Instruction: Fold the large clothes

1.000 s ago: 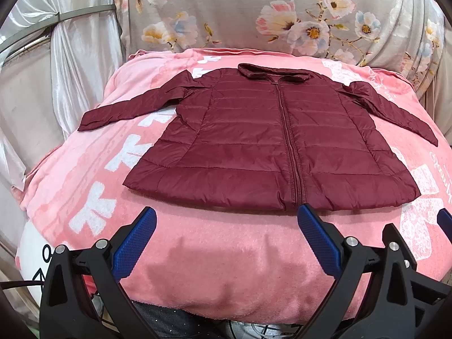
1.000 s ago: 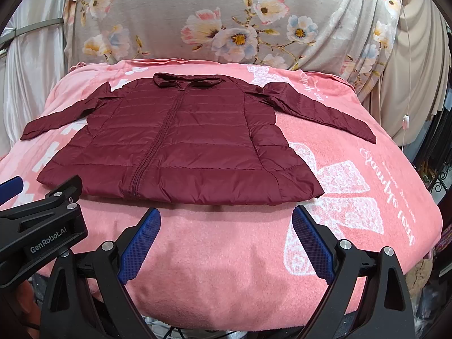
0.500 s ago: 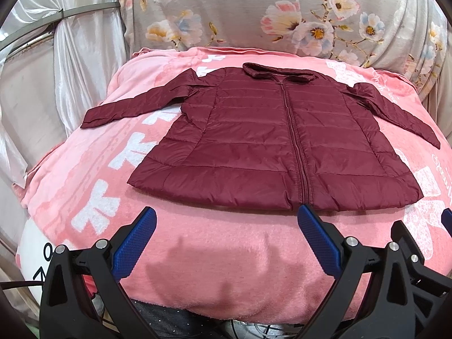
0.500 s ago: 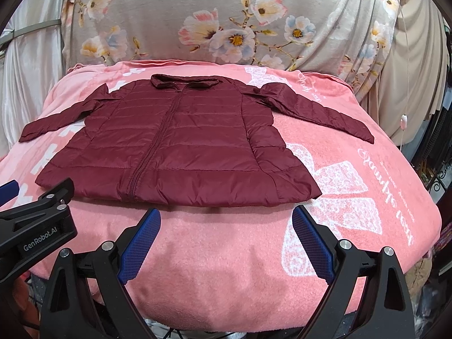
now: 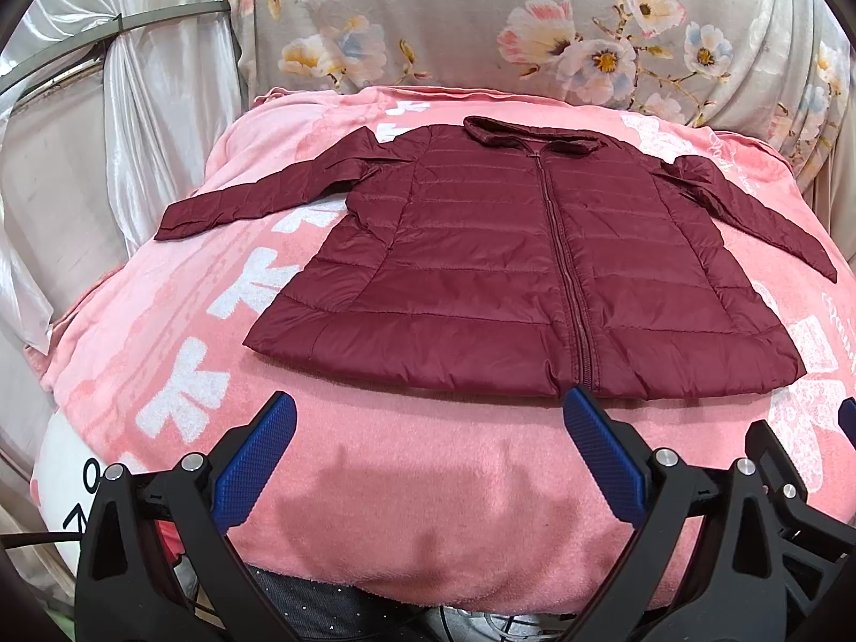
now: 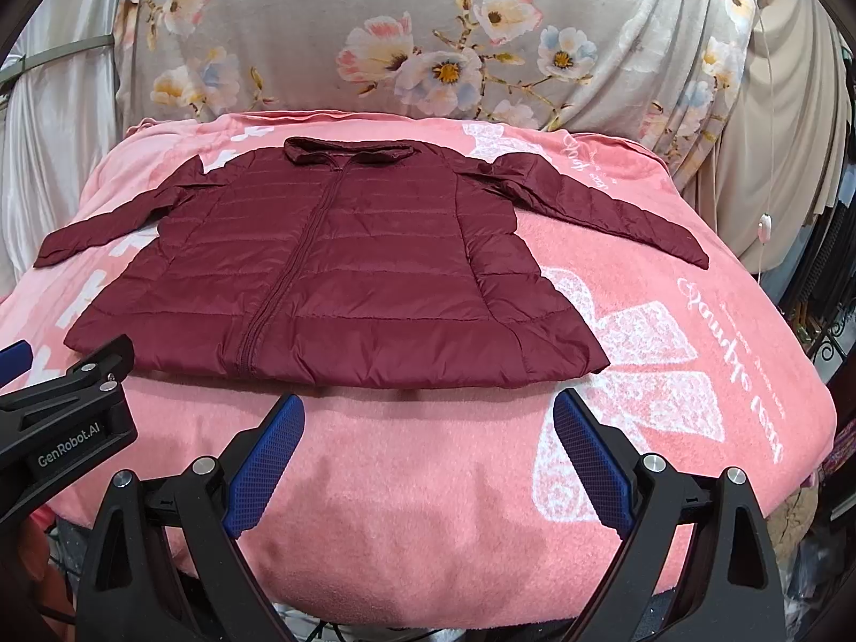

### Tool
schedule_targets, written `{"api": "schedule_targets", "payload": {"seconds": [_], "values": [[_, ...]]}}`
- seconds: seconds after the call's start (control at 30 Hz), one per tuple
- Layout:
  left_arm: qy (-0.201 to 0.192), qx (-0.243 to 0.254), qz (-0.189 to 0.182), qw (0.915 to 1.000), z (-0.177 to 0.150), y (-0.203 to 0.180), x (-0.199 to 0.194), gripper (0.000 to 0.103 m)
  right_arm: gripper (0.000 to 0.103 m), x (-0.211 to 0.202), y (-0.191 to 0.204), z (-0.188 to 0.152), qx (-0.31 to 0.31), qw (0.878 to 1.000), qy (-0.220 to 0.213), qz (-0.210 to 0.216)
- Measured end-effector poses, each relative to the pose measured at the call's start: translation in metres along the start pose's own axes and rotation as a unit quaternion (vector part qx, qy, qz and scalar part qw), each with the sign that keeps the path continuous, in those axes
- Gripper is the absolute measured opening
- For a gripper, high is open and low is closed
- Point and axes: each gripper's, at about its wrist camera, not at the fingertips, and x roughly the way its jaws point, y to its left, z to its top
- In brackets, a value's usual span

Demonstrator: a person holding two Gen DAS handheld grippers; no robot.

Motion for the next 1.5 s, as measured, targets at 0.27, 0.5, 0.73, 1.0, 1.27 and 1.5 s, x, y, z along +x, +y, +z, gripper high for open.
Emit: {"api": "schedule_targets", "payload": {"seconds": [0.27, 0.5, 0.73, 1.0, 1.27, 1.5], "values": [[0.001, 0.0, 0.001, 1.0, 0.0, 0.001, 0.002, 0.097, 0.092, 0.0, 0.0, 0.0, -0.001, 1.0, 0.0, -0.001], [0.001, 0.0, 0.002, 1.0, 0.0, 0.001, 0.003, 0.097, 0.092, 0.001, 0.0, 0.0, -0.001, 1.0, -0.001, -0.001], [0.002, 0.0, 0.001, 1.0, 0.001, 0.001, 0.003, 0.097, 0.092, 0.0, 0.001, 0.001, -0.001, 1.0, -0.001, -0.001], [0.001, 0.0, 0.002, 1.0, 0.001, 0.002, 0.004, 0.098, 0.092, 0.001, 0.001, 0.001, -0.001, 1.0, -0.001, -0.001], [0.001, 0.0, 0.002, 1.0, 0.006, 0.002, 0.005, 0.097, 0.092, 0.002, 0.001, 0.003, -0.001, 1.0, -0.002, -0.001], [0.005, 0.001, 0.004, 1.0, 0.022, -0.003, 0.013, 0.098, 0.092, 0.005, 0.002, 0.006, 0.0, 1.0, 0.001, 0.0]]}}
